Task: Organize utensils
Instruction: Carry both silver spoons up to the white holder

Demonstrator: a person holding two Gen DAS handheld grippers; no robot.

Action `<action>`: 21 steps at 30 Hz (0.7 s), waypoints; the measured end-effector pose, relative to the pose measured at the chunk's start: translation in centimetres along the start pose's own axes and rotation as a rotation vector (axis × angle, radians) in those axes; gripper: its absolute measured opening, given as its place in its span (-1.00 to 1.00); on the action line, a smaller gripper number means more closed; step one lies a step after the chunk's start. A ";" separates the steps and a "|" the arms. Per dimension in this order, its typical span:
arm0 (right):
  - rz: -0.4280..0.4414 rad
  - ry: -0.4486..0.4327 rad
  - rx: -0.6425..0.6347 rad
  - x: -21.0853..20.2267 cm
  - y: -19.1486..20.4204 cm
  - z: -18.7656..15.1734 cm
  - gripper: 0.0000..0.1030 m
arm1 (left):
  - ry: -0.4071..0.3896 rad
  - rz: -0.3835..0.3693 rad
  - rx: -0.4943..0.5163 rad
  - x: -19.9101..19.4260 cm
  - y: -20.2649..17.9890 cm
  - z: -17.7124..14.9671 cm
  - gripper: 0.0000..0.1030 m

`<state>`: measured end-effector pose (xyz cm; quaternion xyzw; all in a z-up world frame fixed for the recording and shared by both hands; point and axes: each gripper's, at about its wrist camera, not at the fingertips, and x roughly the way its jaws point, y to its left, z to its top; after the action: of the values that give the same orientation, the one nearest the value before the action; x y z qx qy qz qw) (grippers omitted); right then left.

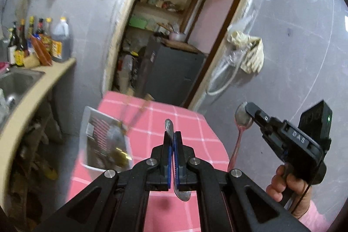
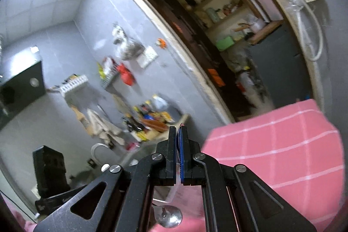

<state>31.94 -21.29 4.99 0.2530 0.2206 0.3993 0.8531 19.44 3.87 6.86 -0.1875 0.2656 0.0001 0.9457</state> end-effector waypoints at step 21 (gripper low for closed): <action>0.181 -0.098 0.224 9.5 4.2 -9.5 -0.95 | -0.061 0.129 0.335 -0.8 5.3 4.2 -0.95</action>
<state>29.62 -8.95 -1.45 0.3847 0.1981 0.4346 0.7899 20.35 10.42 8.71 -0.0100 0.2448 0.0220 0.9693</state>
